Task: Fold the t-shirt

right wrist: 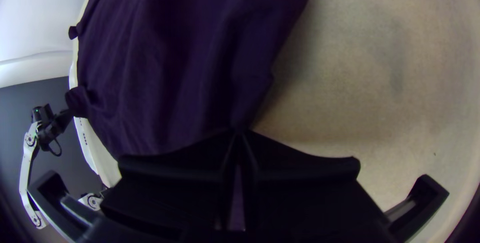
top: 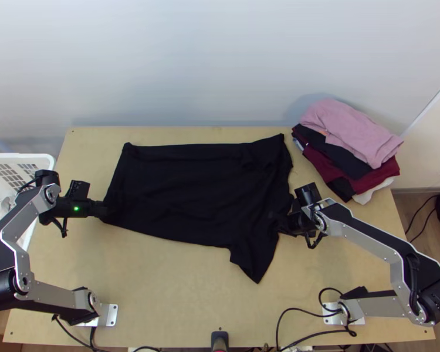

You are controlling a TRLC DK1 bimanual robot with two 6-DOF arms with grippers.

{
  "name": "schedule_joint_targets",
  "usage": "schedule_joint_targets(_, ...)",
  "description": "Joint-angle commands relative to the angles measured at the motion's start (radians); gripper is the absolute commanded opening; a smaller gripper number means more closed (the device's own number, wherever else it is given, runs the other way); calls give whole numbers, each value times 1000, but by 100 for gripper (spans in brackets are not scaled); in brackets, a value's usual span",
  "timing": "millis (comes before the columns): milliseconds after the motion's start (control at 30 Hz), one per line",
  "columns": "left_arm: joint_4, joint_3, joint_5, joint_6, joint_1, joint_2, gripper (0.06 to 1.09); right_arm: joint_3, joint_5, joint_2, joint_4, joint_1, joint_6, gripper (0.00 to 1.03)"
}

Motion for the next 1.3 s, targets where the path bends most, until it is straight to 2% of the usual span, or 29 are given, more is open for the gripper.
schedule_joint_targets(0, 4, -12, -13, 6, 7, 19, 51, -37, 20, 0, -7, -1, 12, 3)
schedule_joint_targets(100, 7, -12, -23, 15, 10, 24, 55, -36, 20, 1, 1, 0, 12, 3)
schedule_joint_targets(433, -46, -18, -85, 87, 8, 28, 55, -40, 20, 13, 1, 0, 12, 3)
schedule_joint_targets(633, -58, -16, -89, 98, 11, 22, 54, -47, 20, 21, 12, 0, 12, 3)
schedule_joint_targets(767, -46, -19, -80, 92, 10, 21, 13, -51, 20, 21, 12, 0, 12, 3)
schedule_joint_targets(800, -35, -19, -77, 84, 7, 21, 10, -53, 20, 21, 12, 0, 12, 3)
schedule_joint_targets(1000, -19, 14, -65, 18, 2, 11, 10, -54, 20, 13, 18, -1, 12, 3)
schedule_joint_targets(1267, 3, 108, 0, -180, 8, -62, 10, -8, 19, -108, 10, -49, 15, 3)
